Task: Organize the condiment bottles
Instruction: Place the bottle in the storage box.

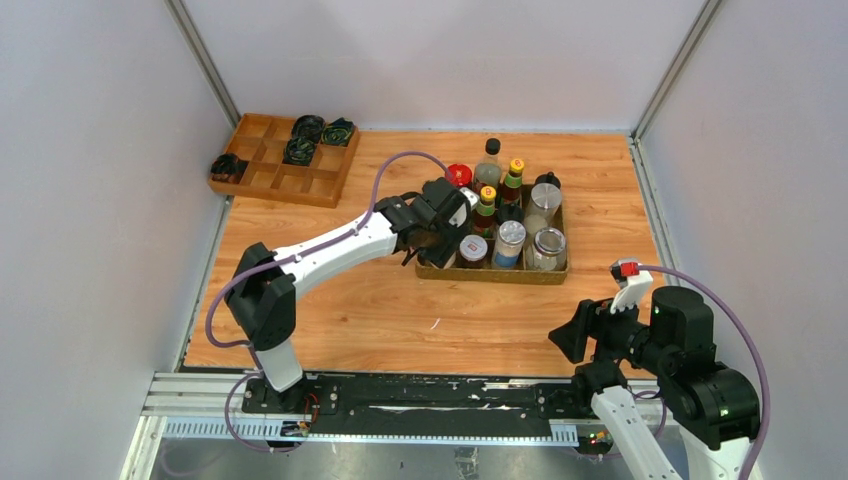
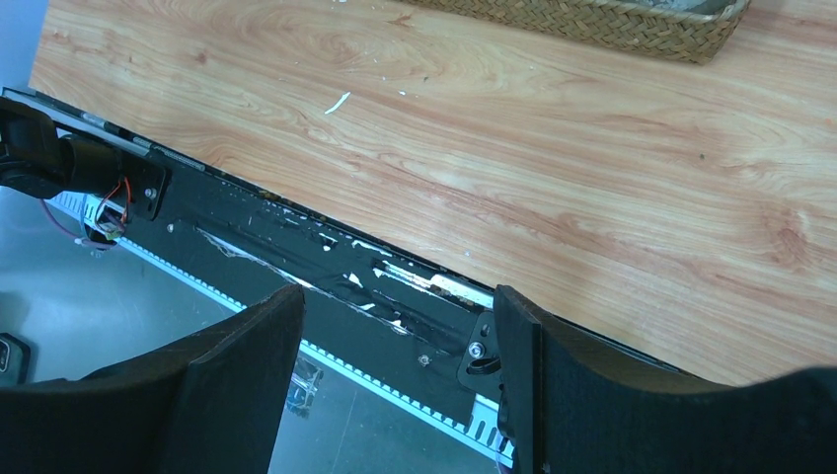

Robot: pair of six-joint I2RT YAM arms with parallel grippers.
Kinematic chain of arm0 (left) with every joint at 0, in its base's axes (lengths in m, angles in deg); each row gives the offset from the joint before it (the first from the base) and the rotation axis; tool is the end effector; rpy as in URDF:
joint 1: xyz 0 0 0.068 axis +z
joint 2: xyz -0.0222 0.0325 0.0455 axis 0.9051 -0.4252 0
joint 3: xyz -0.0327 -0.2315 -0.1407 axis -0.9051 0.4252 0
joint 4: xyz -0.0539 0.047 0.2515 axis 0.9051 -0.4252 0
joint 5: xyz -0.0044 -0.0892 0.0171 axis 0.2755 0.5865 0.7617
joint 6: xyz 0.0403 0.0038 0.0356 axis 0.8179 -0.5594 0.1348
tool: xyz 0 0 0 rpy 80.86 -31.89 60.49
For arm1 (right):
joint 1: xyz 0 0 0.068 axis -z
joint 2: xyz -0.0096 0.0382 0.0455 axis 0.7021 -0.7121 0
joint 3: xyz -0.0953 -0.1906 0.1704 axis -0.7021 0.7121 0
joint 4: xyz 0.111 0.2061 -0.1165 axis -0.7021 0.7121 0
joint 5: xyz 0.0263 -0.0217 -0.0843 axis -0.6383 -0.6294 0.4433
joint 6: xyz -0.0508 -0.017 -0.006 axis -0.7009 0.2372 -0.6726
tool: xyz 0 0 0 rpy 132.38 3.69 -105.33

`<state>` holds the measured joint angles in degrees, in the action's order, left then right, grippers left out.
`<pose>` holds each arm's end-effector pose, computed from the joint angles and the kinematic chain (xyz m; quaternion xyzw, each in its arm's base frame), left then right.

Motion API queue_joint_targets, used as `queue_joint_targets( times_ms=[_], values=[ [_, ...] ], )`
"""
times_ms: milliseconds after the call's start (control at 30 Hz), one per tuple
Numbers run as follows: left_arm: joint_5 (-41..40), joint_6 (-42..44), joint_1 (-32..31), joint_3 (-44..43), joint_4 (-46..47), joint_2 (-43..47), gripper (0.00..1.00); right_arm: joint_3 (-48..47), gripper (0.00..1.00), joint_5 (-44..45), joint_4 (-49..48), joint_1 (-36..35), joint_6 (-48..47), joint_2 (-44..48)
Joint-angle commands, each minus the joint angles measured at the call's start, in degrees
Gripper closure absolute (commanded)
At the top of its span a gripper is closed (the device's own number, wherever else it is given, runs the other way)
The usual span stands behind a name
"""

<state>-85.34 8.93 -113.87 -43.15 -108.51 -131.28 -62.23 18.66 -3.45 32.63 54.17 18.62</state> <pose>0.2480 -0.2789 0.2711 0.3098 0.9056 -0.0838 0.2774 0.0125 0.0168 0.3563 -0.0924 0.8579 0.2686 0.4282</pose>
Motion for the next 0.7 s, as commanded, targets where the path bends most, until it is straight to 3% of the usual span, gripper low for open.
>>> queue_joint_targets(
  times_ms=[0, 400, 533, 667],
  values=[
    [1.17, 1.73, 0.97, -2.19, 1.74, -3.09, 0.67, -0.16, 0.25, 0.2, 0.98, -0.51, -0.6, 0.75],
    [0.96, -0.19, 2.45, -1.01, 2.89, -7.41, 0.65, -0.62, 0.25, 0.15, 1.03, -0.56, -0.58, 0.19],
    [1.09, -1.49, 2.45, -0.81, 2.93, -8.62, 0.39, -0.46, 0.25, 0.21, 0.92, -0.51, -0.61, 0.06],
    [1.06, -2.2, 2.45, -0.43, 3.0, -7.54, 0.28, -0.36, 0.25, 0.13, 0.62, -0.51, -0.74, -0.28]
  ],
)
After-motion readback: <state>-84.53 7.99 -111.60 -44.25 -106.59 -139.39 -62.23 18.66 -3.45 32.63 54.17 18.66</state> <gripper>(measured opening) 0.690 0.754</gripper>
